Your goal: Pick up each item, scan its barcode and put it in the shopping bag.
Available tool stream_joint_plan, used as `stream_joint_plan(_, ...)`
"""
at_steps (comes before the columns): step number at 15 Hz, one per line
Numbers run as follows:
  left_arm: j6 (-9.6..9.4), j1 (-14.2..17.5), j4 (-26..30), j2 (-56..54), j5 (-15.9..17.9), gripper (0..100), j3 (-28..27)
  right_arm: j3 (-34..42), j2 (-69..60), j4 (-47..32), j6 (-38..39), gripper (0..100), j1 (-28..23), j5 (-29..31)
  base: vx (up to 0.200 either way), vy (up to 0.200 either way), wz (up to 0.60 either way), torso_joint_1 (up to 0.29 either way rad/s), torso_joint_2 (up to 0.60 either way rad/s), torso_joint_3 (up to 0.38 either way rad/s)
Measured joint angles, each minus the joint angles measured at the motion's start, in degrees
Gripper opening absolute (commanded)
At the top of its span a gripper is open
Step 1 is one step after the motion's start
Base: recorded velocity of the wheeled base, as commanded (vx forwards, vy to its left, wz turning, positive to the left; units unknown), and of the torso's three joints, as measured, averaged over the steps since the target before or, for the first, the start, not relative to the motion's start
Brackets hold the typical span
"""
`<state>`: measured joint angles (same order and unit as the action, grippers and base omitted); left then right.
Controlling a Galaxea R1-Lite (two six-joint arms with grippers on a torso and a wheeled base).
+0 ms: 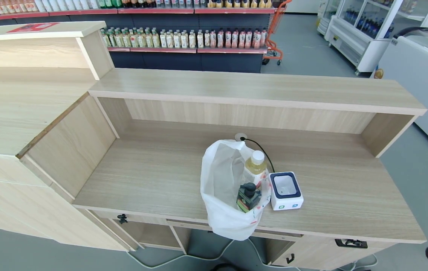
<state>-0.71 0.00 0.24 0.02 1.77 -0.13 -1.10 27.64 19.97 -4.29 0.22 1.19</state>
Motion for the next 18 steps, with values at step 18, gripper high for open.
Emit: stream_joint_plan(18,-0.02,0.00,0.02,-0.02,0.00,0,0.02,1.10,-27.93,-15.08,1.12,100,-0.38,1.18,0.000,0.000,0.00,0.000,0.00,0.000)
